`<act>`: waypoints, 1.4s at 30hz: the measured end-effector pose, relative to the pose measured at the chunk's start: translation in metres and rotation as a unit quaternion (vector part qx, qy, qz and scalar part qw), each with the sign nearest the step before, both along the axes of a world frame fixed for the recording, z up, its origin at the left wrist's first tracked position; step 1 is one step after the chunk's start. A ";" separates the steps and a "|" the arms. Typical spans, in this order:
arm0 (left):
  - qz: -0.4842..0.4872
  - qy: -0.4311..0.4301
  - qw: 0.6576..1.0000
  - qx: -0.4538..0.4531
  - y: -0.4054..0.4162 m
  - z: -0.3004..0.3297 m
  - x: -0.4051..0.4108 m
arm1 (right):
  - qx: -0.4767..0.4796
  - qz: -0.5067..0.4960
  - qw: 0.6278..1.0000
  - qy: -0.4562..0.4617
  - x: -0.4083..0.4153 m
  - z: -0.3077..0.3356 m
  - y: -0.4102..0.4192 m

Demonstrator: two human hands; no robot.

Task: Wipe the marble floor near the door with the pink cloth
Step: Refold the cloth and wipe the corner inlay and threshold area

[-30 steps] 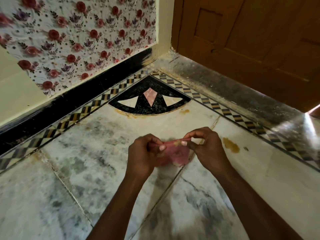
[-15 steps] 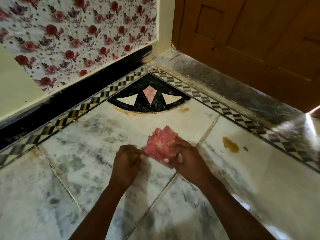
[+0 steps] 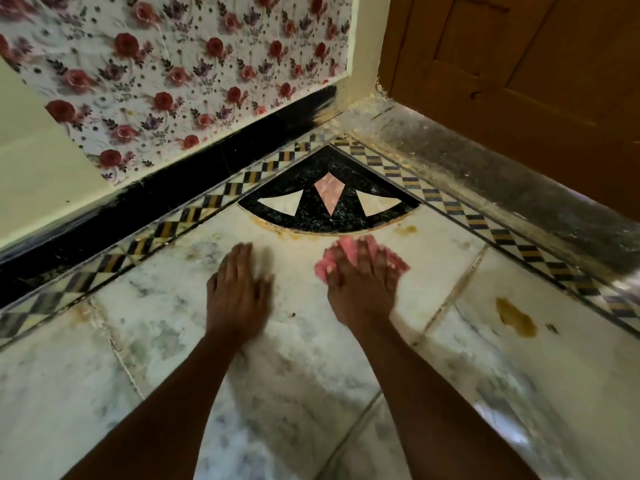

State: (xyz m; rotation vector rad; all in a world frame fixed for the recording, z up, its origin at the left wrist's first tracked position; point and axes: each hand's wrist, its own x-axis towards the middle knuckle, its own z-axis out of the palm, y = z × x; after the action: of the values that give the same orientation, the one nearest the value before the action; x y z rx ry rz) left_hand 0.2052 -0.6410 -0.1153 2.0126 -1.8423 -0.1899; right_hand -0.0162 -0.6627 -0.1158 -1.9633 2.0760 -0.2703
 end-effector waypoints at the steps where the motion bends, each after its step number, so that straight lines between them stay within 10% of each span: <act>1: 0.003 -0.010 1.000 -0.002 0.005 -0.006 0.001 | 0.012 -0.002 1.000 -0.008 0.007 0.003 -0.019; 9: 0.074 -0.043 0.995 0.049 0.000 -0.008 0.001 | -0.066 0.200 0.977 0.035 0.009 -0.005 -0.005; 16: 0.097 -0.018 0.994 0.045 -0.003 -0.011 0.003 | 0.018 -0.077 0.997 -0.005 0.036 0.000 -0.132; 22: 0.098 -0.019 0.993 0.056 -0.002 -0.008 0.004 | -0.048 0.193 0.980 0.021 0.064 0.000 -0.073; 30: 0.108 -0.028 0.993 0.049 -0.003 -0.012 0.004 | 0.027 -0.099 0.995 0.001 0.066 0.002 -0.173; 38: 0.110 -0.026 0.992 0.056 -0.003 -0.003 0.001 | -0.025 0.323 0.943 0.073 0.046 0.001 -0.112; 42: 0.104 -0.037 0.992 0.057 -0.004 -0.006 0.001 | 0.028 0.051 0.995 0.086 0.017 0.006 -0.168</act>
State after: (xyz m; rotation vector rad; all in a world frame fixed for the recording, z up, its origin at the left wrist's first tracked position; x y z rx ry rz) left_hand 0.2066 -0.6454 -0.1211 2.3036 -1.6829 -0.1651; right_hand 0.0011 -0.8307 -0.1094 -2.1190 2.0510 -0.0222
